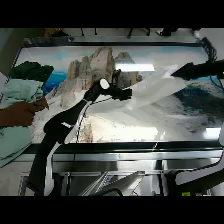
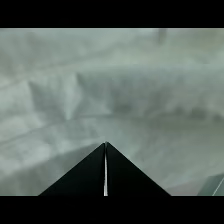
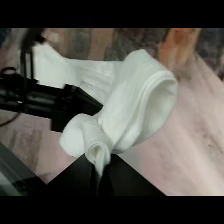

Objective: Fold the shirts.

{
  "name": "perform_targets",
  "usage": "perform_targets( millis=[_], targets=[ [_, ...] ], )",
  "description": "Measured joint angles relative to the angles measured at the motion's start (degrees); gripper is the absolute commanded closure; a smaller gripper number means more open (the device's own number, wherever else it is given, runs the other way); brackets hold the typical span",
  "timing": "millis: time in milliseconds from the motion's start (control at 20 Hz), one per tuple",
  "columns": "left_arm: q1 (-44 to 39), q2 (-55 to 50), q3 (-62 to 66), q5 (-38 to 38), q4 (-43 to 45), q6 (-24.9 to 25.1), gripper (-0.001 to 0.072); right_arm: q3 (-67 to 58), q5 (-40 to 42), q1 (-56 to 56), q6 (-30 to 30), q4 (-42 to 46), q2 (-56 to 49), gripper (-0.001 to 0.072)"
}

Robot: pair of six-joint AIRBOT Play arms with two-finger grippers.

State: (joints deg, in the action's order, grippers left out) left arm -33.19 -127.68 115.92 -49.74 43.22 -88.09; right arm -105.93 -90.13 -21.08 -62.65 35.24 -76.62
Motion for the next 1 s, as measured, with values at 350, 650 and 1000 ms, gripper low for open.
perform_targets(
  millis=[350,650,1000],
  targets=[
    [-4.68,-2.62,1.38,8.41,-9.22,-0.85,0.069,-3.19,-3.28,0.09,-2.43,-4.39,4.57,0.0695],
    [3.98,5.99,0.33,-7.17,-19.98,6.82,0.069,-3.43,-4.09,2.4,-4.09,-5.16,2.16,0.0694],
    [23.06,27.17,-0.55,-23.3,-29.11,14.32,0.0689,1.14,9.62,24.17,-4.87,-5.33,-3.34,0.0694]
  ],
)
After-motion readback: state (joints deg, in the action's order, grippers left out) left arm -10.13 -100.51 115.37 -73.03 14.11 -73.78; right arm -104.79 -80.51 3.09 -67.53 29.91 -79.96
